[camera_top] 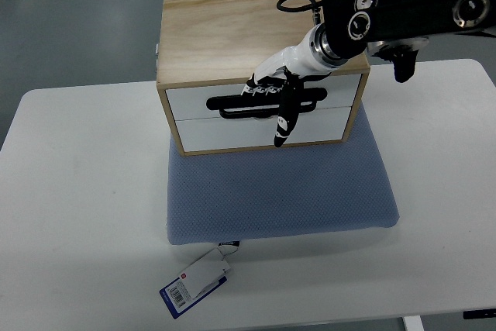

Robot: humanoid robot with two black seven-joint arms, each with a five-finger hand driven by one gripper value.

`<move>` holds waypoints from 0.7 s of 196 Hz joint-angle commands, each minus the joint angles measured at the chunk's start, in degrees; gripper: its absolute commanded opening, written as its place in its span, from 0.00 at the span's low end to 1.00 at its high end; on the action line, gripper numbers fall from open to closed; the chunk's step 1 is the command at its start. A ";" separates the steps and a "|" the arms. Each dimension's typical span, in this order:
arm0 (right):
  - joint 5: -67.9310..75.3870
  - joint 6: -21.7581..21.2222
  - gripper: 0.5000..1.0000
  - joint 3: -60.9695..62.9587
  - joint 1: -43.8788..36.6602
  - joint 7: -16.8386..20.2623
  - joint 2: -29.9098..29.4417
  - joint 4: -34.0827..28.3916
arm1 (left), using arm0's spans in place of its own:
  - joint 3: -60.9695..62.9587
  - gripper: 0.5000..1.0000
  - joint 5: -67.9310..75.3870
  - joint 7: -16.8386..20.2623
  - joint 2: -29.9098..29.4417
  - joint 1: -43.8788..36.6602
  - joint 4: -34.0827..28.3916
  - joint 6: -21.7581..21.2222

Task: Open wood drawer with right hand
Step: 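Hook the right hand's fingers around the upper drawer's black handle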

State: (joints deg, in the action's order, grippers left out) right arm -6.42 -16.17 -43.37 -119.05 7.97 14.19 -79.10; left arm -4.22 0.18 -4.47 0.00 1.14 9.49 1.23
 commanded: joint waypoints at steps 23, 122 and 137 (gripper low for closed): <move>0.00 1.50 0.83 -0.23 1.18 0.29 -0.13 0.00 | 0.00 1.00 0.00 -0.01 0.00 -0.08 0.00 0.00; 0.09 2.20 0.83 -1.02 1.10 0.29 -0.30 0.00 | 0.00 1.00 0.00 -0.01 0.00 0.01 0.00 0.00; 0.09 2.20 0.83 -1.02 1.10 0.29 -0.30 0.00 | 0.00 1.00 0.00 -0.01 0.00 0.01 0.00 0.00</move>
State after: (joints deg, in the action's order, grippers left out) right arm -6.38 -13.97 -44.19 -117.89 8.26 13.98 -79.10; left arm -4.22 0.18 -4.47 0.00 1.12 9.49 1.26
